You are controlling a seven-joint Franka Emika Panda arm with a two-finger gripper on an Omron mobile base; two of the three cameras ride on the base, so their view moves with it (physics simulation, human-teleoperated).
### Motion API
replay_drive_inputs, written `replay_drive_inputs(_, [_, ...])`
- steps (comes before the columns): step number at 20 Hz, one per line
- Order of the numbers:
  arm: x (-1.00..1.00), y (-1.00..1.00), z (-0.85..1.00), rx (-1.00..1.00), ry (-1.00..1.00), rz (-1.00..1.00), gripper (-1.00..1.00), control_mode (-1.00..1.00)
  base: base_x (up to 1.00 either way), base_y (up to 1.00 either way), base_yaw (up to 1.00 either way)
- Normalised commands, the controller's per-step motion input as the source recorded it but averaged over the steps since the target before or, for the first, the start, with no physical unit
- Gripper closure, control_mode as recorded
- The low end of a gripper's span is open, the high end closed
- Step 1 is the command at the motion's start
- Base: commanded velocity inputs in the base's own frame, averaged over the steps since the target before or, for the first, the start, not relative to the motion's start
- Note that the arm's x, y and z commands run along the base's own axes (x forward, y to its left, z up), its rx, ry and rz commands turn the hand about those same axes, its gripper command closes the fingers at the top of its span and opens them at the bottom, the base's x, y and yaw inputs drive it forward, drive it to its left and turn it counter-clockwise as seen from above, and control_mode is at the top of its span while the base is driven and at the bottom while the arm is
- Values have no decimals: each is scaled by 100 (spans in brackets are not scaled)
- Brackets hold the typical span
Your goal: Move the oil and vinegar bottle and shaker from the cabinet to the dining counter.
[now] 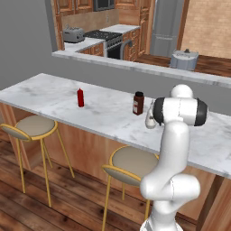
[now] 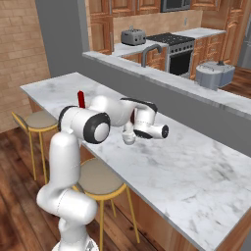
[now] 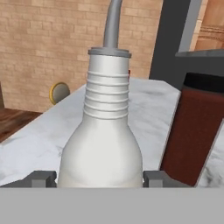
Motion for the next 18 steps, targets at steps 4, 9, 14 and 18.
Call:
replay_drive_inputs(4, [0, 0, -29, 0, 0, 0, 100, -100, 0, 0, 0])
replay_drive_inputs(9, [0, 0, -30, 0, -2, 0, -100, -100, 0, 0, 0])
replay_drive_inputs(14, [-1, 0, -19, 0, -3, 0, -100, -100, 0, 0, 0])
replay_drive_inputs(18, [-6, 0, -14, 0, -3, 0, -100, -100, 0, 0, 0])
